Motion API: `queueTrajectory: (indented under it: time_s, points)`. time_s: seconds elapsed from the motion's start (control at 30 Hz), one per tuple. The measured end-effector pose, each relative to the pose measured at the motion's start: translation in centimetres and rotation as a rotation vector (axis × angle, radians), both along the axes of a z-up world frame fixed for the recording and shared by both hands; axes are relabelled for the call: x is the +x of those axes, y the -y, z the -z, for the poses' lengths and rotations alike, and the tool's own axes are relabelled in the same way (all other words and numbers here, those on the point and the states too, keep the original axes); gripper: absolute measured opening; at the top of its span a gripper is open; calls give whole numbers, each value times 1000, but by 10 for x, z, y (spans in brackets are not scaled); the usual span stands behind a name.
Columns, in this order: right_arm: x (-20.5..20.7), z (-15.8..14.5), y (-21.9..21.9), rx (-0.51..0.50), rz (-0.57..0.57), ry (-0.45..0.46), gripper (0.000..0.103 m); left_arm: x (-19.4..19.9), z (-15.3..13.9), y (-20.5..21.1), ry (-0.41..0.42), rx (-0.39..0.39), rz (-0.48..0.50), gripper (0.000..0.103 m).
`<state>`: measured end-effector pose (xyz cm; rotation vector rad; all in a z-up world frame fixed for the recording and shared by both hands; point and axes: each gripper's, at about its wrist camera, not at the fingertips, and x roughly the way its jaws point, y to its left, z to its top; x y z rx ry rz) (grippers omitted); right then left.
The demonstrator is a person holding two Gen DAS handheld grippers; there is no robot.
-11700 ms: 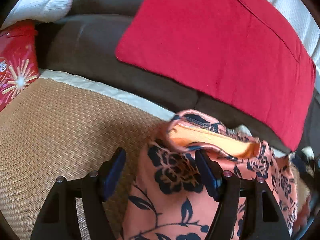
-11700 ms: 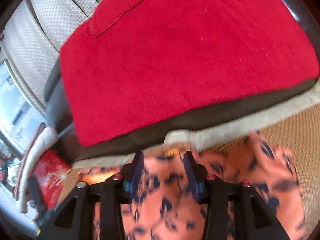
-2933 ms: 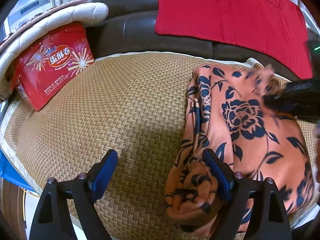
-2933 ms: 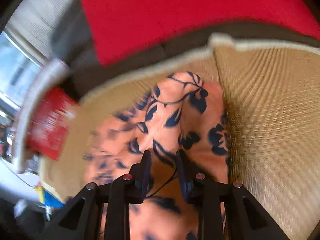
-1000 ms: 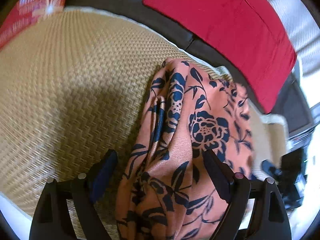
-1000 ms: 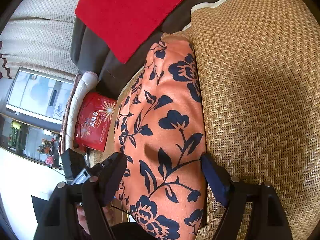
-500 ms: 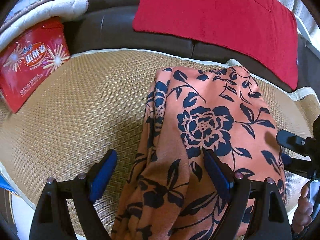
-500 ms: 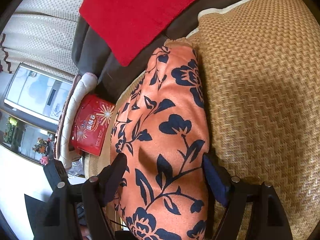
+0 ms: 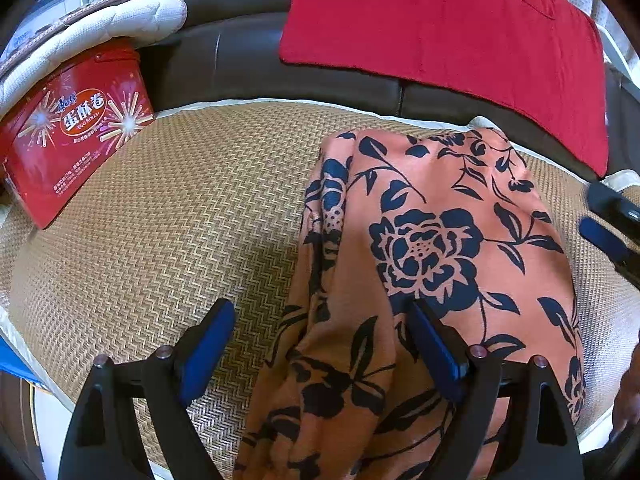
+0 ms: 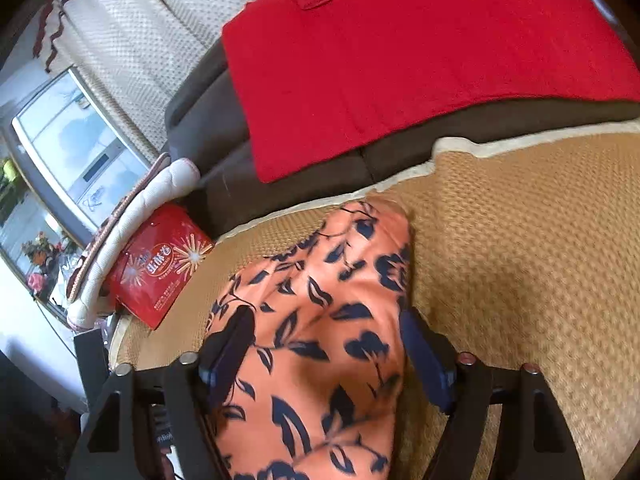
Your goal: Fold small clothes
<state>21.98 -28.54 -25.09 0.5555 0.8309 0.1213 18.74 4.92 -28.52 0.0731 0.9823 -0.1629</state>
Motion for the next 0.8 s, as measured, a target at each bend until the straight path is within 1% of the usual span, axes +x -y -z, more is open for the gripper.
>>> queueTrajectory:
  time_s: [0.03,0.07,0.1,0.13,0.2,0.23,0.33,0.4,0.47,0.53,0.6,0.7,0.77,0.8]
  points:
    - [7,3,-4,-5,-11,-7,51,1,0,0,1,2,0,88]
    - [15,7,-9,-11,-22,-19,47,0,0,0,2,7,-1,88]
    - [24,13,-14,-10,-35,-36,46,3,2,-2,3,12,-1,88]
    - [33,22,-20,-9,-46,-61,46,7,4,-4,4,15,-1,88]
    - [51,47,-32,-31,-75,-157,47,8,4,-4,3,19,-3,88]
    - [57,55,-35,-34,-91,-180,47,8,4,-3,2,23,-3,88]
    - [61,52,-34,-13,-78,-184,46,6,3,-2,-1,21,-4,88]
    - [57,44,-29,11,-66,-160,46,6,3,-2,-1,23,-6,88]
    - [56,32,-28,31,-62,-101,46,5,2,-1,2,30,-6,88]
    - [54,25,-26,29,-55,-65,46,3,1,0,9,41,-6,88]
    - [58,25,-26,30,-52,-74,46,1,1,0,15,50,-3,88]
    - [74,47,-22,27,-14,-165,46,-1,1,1,19,58,0,88]
    - [83,70,-12,69,-11,-240,47,-1,2,3,14,58,-2,88]
    - [85,74,-11,83,-10,-247,47,-1,3,3,7,54,-4,88]
